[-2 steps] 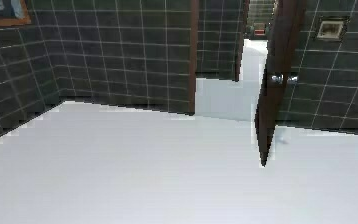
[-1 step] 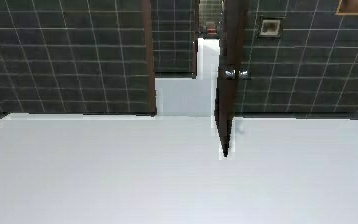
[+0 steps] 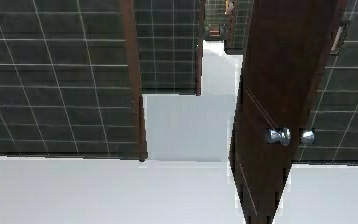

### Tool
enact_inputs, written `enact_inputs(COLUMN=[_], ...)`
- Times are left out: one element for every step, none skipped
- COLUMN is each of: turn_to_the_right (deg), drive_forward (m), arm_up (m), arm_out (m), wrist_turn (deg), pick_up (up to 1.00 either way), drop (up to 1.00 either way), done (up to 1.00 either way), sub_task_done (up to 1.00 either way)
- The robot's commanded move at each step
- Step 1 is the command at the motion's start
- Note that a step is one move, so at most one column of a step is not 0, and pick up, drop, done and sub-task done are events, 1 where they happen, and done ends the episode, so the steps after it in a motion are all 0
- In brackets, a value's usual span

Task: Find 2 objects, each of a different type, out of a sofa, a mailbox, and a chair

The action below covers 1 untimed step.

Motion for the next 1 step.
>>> enact_inputs(turn_to_the_right=[0.0], drive_forward=[1.0], arm_up=[0.0], arm_out=[0.0], wrist_turn=[0.0], pick_up=[0.0], drop=[0.0], done=[0.0], sub_task_done=[0.0])
